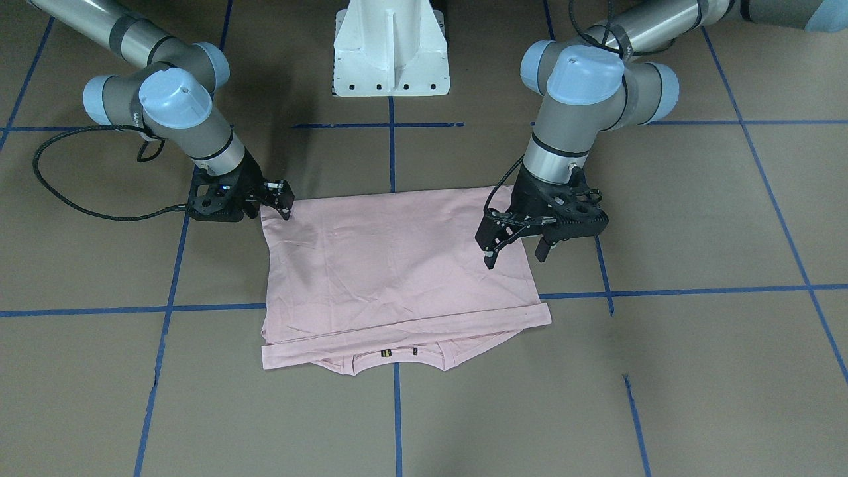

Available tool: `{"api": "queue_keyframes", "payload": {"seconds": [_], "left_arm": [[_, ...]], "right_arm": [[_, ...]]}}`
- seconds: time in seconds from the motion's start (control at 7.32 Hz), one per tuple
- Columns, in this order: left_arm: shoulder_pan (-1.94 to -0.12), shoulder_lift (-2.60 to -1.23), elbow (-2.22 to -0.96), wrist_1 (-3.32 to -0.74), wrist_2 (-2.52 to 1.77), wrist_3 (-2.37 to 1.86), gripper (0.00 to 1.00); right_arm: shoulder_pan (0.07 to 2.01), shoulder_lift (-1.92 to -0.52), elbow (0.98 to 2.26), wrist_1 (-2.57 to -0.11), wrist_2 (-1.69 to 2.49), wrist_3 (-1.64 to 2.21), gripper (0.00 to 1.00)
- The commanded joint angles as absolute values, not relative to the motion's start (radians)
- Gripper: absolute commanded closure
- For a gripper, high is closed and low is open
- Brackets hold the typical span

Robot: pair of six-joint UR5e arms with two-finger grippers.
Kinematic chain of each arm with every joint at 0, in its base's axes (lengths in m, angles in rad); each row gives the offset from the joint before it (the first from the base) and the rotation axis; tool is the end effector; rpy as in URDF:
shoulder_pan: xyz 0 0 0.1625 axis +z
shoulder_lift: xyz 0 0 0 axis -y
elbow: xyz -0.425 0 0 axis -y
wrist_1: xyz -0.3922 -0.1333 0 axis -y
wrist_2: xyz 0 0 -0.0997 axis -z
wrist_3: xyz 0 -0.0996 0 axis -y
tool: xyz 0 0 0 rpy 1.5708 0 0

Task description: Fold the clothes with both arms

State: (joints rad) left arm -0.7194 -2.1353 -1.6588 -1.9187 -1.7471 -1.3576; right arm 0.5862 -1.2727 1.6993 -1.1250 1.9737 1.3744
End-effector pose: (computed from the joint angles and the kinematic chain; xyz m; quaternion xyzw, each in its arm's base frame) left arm 0.4317 -0.5322 0.2525 0.1458 0.4615 -0.1780 0.8568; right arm -0.4611 -0.4194 0.3890 -0.0098 -0.4518 0.0890 0.8876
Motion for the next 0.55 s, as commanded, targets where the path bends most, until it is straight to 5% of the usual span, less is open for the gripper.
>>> {"api": "queue_keyframes", "payload": {"seconds": [0.0,0.41], "left_arm": [[-0.719,-2.135,-1.669,-1.917,-1.749,-1.358,0.00],[-0.719,-2.135,-1.670,-1.917,-1.749,-1.358,0.00]], "right_arm": [[0.588,-1.282,1.718,-1.126,1.980,1.374,1.00],[0.588,-1.320,1.770,-1.126,2.011,1.373,1.00]]}}
